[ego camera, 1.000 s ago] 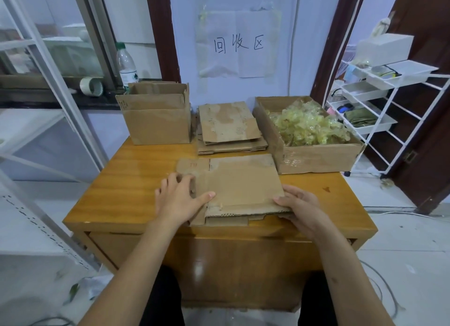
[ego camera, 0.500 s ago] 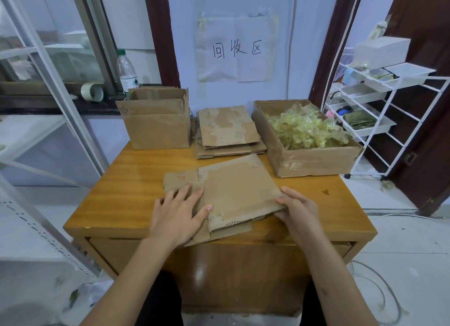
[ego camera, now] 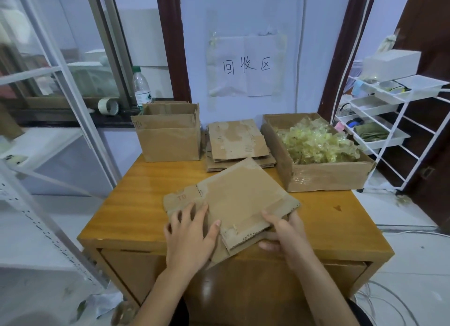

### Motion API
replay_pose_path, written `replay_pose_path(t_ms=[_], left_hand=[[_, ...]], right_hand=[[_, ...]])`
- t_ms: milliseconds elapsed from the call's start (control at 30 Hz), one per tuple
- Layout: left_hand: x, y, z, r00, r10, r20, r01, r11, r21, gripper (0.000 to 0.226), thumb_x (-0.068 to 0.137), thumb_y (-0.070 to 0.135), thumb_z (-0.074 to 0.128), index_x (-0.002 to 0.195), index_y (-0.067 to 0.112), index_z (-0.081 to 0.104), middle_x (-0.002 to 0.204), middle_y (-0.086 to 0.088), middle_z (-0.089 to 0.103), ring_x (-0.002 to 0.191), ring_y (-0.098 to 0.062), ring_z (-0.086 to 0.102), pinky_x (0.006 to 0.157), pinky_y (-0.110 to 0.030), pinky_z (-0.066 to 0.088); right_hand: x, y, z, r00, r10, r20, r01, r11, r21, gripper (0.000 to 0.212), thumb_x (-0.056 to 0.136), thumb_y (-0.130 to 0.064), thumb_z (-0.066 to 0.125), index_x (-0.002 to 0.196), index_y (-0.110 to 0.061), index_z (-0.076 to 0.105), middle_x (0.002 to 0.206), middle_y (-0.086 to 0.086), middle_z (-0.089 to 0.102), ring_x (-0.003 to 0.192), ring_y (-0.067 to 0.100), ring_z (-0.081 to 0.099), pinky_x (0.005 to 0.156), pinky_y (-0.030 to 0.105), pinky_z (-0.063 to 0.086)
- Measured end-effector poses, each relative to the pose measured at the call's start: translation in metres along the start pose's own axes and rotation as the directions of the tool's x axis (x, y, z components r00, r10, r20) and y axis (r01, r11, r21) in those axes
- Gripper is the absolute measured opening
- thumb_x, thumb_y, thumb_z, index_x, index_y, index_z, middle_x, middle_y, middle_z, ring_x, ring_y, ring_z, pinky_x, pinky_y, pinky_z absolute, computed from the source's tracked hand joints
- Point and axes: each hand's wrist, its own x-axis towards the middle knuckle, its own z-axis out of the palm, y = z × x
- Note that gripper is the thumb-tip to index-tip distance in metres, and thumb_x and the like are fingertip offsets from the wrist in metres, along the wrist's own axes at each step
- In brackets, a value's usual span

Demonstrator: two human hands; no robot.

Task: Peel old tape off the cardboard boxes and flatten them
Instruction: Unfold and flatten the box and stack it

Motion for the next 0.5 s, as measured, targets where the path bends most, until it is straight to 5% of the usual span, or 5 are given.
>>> replay_pose_path(t_ms=[100,333,433,500], left_hand=[[0.013,-0.013,-0.013,1.0,0.003,0.024,-0.001,0.998,-0.07,0.069,0.093,0.076,0.045,0.154,0.044,0.038,0.163,0.011,0.03,0.148,-0.022,0.023,0.117,-0.05,0.023],[0.05,-0.042,-0.036,0.995,0.016,0.101,0.013,0.962,-0.273,0.109,0.074,0.078,0.073,0.161,0.042,0.019,0.166,0.009,0.03,0.152,-0.021,0.029,0.123,-0.054,0.022],[0.057,-0.052,-0.042,0.991,-0.014,0.135,0.062,0.932,-0.358,0.131,0.054,0.086,0.08,0.162,0.042,0.02,0.16,0.006,0.04,0.146,-0.024,0.039,0.118,-0.057,0.035],[0.057,-0.057,-0.046,0.988,-0.03,0.152,0.1,0.875,-0.474,0.132,0.05,0.076,0.09,0.16,0.037,0.028,0.156,0.007,0.043,0.14,-0.019,0.046,0.112,-0.047,0.045]], right_hand=[[0.002,-0.004,-0.004,0.997,0.016,0.071,-0.008,0.994,-0.11,0.035,0.1,-0.027,0.071,0.127,-0.024,0.049,0.114,0.005,0.073,0.082,0.027,0.079,0.049,0.032,0.058],[0.017,-0.02,-0.009,0.989,-0.036,0.14,0.059,0.984,-0.166,0.029,0.102,-0.019,0.067,0.127,-0.02,0.052,0.107,0.012,0.076,0.068,0.024,0.075,0.049,0.029,0.057],[0.021,-0.025,-0.018,0.983,-0.029,0.18,0.052,0.991,-0.124,0.03,0.1,-0.019,0.069,0.127,-0.019,0.055,0.106,0.013,0.077,0.068,0.021,0.071,0.05,0.027,0.056],[0.021,-0.025,-0.022,0.978,-0.044,0.204,0.068,0.992,-0.109,0.033,0.1,-0.022,0.069,0.13,-0.021,0.056,0.11,0.013,0.077,0.076,0.022,0.07,0.054,0.028,0.055]])
